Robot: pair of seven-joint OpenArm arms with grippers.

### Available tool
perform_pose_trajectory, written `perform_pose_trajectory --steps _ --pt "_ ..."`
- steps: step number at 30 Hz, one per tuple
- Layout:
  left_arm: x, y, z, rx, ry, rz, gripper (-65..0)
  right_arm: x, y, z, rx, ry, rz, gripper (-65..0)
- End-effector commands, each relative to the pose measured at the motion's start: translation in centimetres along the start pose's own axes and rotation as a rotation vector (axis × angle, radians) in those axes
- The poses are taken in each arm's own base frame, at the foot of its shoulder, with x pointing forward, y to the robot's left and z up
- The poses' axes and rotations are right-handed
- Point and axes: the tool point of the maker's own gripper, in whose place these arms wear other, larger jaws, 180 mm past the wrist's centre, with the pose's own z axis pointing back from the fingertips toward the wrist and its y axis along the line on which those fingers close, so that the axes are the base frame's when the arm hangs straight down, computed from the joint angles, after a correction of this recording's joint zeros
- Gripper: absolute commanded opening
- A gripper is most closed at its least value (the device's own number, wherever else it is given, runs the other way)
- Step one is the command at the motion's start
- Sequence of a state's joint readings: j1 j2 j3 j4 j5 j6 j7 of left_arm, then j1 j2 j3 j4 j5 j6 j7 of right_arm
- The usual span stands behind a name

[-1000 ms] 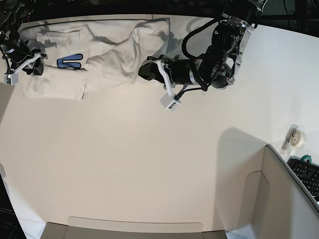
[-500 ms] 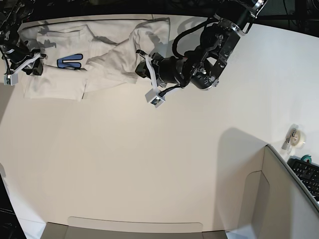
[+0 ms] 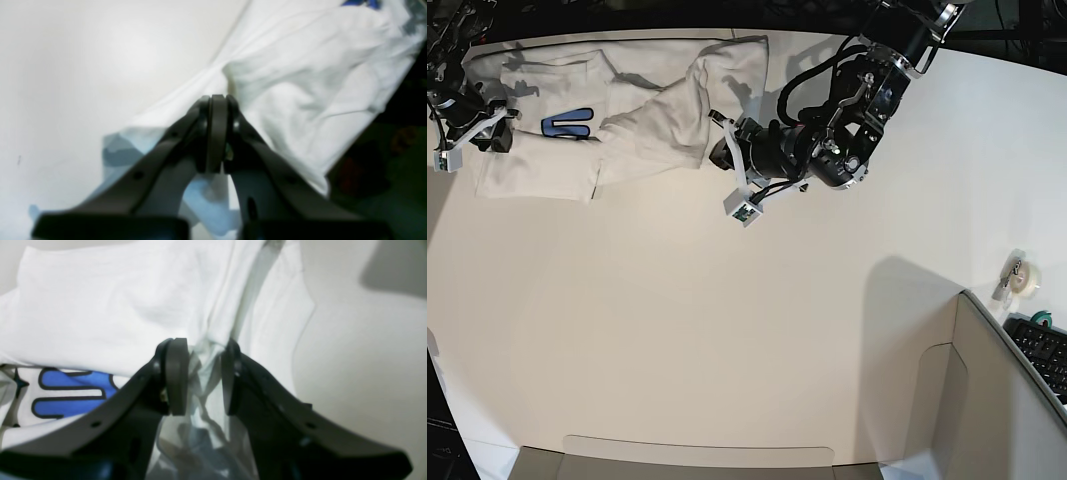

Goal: Layout the t-shirt on the table in an organized manner, then fold the t-shirt properly
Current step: 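Fold the strip end with the left gripper toward the right gripper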

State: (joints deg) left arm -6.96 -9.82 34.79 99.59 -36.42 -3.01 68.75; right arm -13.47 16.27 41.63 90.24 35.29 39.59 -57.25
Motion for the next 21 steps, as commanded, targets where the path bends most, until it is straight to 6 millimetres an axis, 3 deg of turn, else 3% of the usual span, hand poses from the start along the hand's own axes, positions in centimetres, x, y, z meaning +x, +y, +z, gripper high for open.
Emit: perform_pose_trajectory --steps 1,9,21 --pt "1.3 -0.5 0.2 -0.004 -0.043 -0.024 -65.0 1.6 -0.3 0.5 -0.003 -0.042 0.028 -47.5" --pt "1.3 -0.7 0.2 0.006 -0.038 -0.041 -65.0 1.6 -0.3 0.5 -0.003 -0.042 0.028 -47.5" --pt "-0.9 -9.3 -2.2 -0.163 0.042 -0.212 -65.0 1.6 -0.4 0.5 -0.005 -0.041 0.029 -47.5"
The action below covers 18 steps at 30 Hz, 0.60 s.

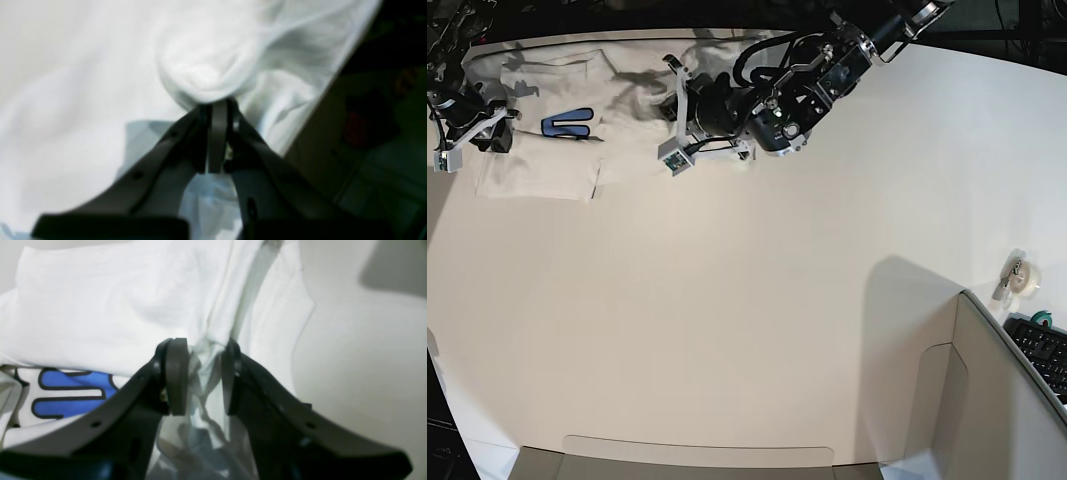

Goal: Layout the t-shirt on the table in an organized manner, then fold the t-shirt properly
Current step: 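Fold the strip end with the left gripper toward the right gripper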

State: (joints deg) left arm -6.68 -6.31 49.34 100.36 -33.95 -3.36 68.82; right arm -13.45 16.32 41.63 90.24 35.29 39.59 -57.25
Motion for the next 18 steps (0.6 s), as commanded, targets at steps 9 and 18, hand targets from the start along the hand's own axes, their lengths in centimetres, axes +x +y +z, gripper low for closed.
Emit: perform_pose_trajectory --steps 9,18 --pt "2.5 -7.1 1.7 -0.146 -0.098 -0.286 -65.0 1.4 -0.3 0.4 -0.002 -0.039 0.025 -47.5" --pt "5.8 -1.3 5.2 -0.01 -0.249 -0.154 -65.0 1.4 -0.3 0.4 -0.002 -0.039 0.025 -47.5"
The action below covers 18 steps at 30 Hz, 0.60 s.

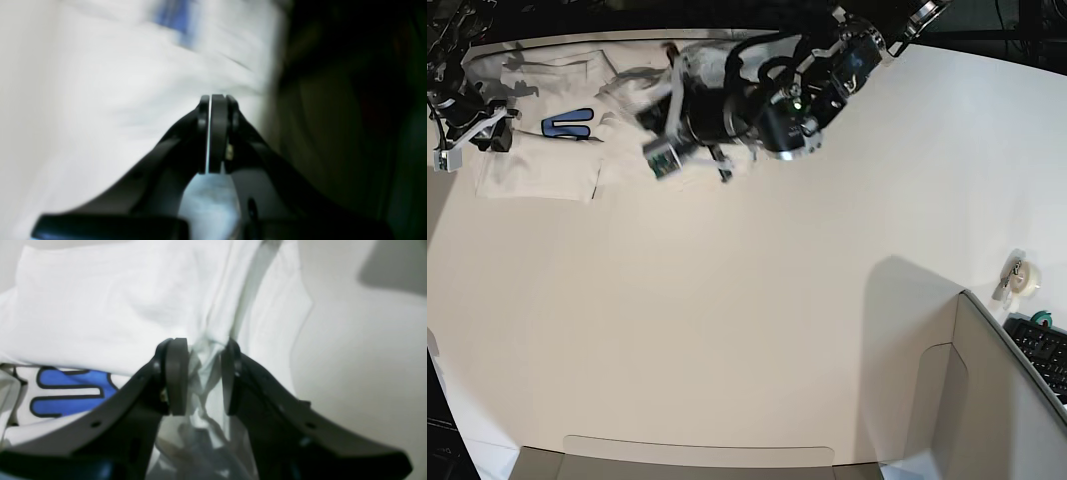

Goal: Layout the t-shirt on the table in an organized manner, then fold the t-shirt properly
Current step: 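Fold the strip end with the left gripper toward the right gripper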

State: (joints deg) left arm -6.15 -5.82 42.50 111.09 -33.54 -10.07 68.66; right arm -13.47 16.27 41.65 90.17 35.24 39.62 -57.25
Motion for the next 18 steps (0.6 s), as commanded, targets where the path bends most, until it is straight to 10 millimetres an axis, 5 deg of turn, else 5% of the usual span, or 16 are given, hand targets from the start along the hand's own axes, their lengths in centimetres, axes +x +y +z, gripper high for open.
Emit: perform_pose_trajectory --steps 1,9,18 --pt "0.8 0.8 0.7 0.02 -0.048 0.038 -65.0 1.5 -0.3 0.4 -0.002 -0.041 0.026 -47.5" --pt "-2.2 4.8 1.1 0.125 0.02 0.182 -65.0 1.4 -0.2 0.4 -0.001 -0.041 0.023 -47.5" --pt "-5.1 2.9 -2.1 0.066 0.099 0.201 -65.0 1.5 -0.2 0.4 0.0 -0.04 0.025 -47.5"
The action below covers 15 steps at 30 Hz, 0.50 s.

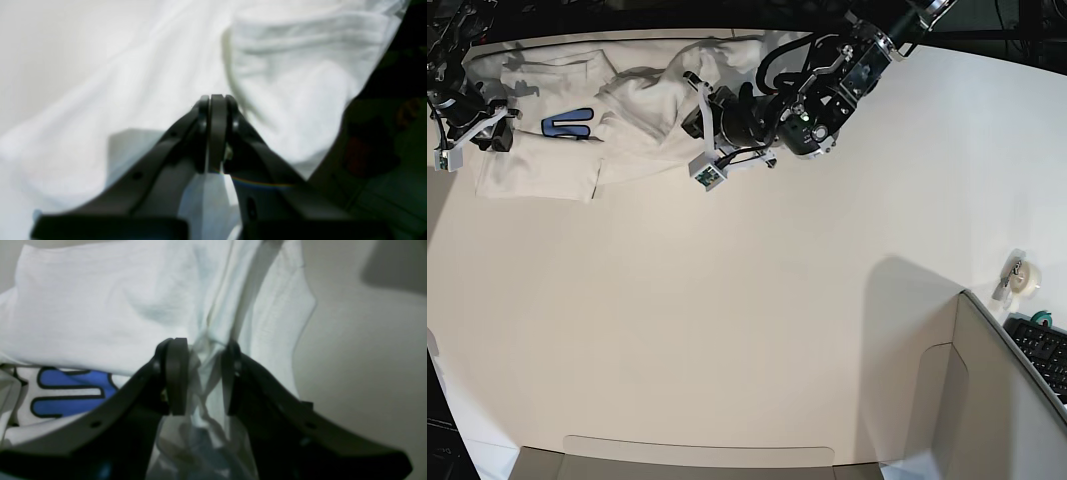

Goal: Layout the t-shirt on the table in an organized manner, then fold the t-shirt properly
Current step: 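Fold the strip end with the left gripper toward the right gripper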

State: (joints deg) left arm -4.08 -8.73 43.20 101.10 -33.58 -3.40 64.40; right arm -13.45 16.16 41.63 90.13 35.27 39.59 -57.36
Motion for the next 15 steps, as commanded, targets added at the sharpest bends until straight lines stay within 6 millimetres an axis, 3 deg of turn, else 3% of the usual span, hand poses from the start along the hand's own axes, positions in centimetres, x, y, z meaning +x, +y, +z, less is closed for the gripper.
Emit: perform_pose_trajectory --steps 1,5,10,15 --pt "1.0 -0.7 0.2 -0.019 -0.03 -0.019 -65.0 1.5 -0.2 0.4 -0.001 -0.042 0.027 -47.5" --pt "0.4 -2.4 -0.3 -0.057 -0.01 -0.048 -65.0 1.5 -0.2 0.4 -0.001 -0.042 0.027 -47.5" --pt "1.4 -7.4 0.9 -0.152 -0.053 -0.176 -65.0 1.5 -0.2 0.4 -0.001 -0.042 0.027 -47.5" --pt "0.6 -11.3 1.5 -0.258 -0.051 -0.339 -65.0 1.5 -0.2 0.4 -0.001 -0.042 0.027 -47.5"
